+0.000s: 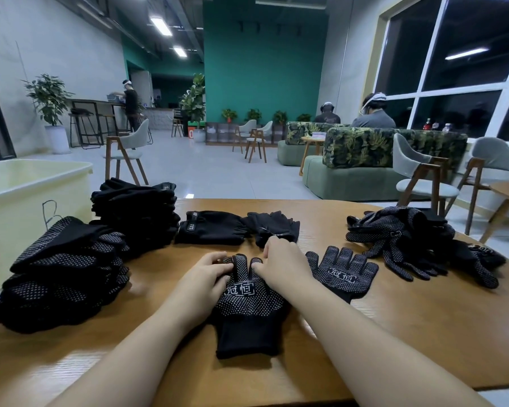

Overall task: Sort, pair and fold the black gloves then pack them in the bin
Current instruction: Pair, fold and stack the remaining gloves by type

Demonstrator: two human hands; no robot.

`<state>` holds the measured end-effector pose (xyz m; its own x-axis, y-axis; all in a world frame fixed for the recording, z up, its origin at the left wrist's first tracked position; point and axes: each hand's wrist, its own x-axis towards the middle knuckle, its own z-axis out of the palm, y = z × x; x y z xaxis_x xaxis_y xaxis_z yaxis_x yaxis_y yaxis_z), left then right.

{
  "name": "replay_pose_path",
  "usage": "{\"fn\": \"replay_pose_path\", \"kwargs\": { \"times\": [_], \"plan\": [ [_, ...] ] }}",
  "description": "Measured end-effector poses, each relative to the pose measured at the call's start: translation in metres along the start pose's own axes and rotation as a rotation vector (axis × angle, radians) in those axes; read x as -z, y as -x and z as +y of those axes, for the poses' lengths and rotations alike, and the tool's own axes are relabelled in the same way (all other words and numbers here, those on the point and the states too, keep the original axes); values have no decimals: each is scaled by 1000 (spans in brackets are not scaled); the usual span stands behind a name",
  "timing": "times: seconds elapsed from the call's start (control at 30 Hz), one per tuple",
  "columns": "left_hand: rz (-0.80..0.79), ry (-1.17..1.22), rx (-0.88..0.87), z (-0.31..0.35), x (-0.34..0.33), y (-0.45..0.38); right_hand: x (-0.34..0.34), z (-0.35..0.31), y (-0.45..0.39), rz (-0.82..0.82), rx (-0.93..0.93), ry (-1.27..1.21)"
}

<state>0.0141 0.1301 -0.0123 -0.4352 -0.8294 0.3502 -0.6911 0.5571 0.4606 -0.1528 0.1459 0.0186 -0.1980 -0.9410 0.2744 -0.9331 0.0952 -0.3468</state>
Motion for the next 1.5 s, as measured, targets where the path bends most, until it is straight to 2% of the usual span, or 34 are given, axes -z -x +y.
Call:
{"fn": "replay_pose_path", "kwargs": {
  "times": [0.1, 0.2, 0.27, 0.43, 0.57, 0.67, 0.8, 0.9, 0.97, 1.17, 1.5],
  "plan": [
    [71, -53, 129, -2, 1, 1, -2, -4, -6, -3, 33, -3],
    [211, -119, 293, -7, 4, 3, -8, -11, -14, -94, 2, -18],
    [242, -115, 333, -8, 6, 4, -14, -15, -18, -160, -47, -17],
    [237, -108, 280, -6, 7, 5, -19, -15, -22, -167, -86, -149],
    [245, -104, 294, -8, 6, 3, -15, -16, -16, -36, -19, -71],
    [236, -113, 381, -8, 6, 3, -13, -21, -15, 7, 74, -44],
    [188, -189, 416, -6, 7, 2, -15, -31, -16, -92, 132, -19],
    [213, -205, 367, -3, 6, 2, -21, -33, -16, -151, 104, -32],
    [254, -224, 317, -1, 5, 2, -23, -34, -15, -131, 114, -30],
    [379, -17, 271, -1, 8, 5, -19, -37, -10, 26, 184, -21],
    [372, 126, 345, -3, 9, 5, -23, -30, -5, -38, 125, -96]
  ]
}}
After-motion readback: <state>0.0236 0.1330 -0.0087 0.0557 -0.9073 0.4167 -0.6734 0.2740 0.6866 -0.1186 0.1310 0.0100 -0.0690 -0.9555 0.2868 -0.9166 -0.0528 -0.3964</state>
